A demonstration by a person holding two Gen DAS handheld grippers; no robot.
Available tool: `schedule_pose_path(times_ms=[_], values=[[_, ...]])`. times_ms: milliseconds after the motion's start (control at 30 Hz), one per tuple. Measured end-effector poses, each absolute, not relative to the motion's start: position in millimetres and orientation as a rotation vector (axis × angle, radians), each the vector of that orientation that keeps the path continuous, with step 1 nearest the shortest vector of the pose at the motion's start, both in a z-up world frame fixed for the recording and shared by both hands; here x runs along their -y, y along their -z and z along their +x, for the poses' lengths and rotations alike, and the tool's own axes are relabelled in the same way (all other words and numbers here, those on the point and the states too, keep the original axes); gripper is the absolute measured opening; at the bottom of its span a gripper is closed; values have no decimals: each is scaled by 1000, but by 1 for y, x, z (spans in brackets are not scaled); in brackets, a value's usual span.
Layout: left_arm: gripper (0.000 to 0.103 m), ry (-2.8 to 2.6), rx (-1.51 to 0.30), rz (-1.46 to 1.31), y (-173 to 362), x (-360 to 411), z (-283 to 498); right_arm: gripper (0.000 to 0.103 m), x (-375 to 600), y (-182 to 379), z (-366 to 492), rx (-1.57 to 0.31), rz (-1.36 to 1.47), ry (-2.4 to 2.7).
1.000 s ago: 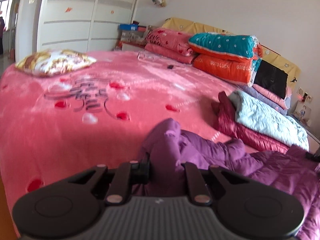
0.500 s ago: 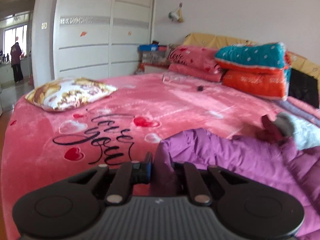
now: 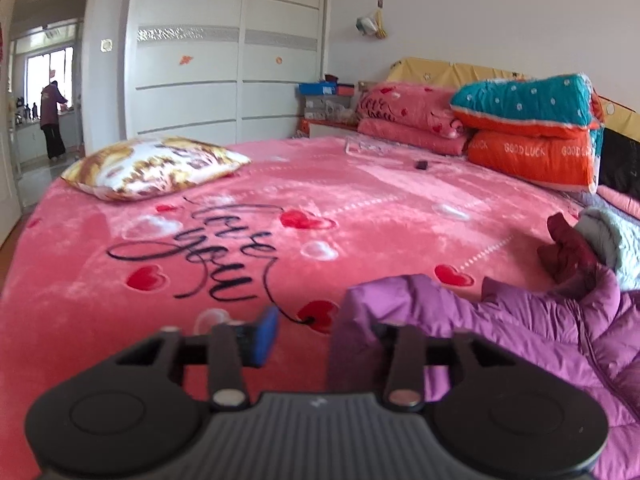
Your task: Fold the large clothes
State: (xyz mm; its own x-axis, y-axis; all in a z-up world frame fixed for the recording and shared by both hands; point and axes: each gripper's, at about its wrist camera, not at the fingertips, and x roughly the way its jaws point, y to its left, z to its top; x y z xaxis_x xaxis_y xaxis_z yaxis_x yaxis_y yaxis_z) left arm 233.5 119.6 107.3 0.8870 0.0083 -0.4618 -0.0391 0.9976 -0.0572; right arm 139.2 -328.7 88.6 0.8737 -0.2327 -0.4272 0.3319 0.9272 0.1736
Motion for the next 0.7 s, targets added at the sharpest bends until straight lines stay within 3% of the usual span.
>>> schedule_pose_path(times_ms=[100,267,700], values=[[56,-13,-455,-43,-121,-120,213,100,328,-92,120,-441,272,297],[67,3,-407,23,-144,-117,164,103,336,-104,90,-470,317,343],[71,177,-373,88,-163,-86,6,103,314,-120,-70,-348,461,388]])
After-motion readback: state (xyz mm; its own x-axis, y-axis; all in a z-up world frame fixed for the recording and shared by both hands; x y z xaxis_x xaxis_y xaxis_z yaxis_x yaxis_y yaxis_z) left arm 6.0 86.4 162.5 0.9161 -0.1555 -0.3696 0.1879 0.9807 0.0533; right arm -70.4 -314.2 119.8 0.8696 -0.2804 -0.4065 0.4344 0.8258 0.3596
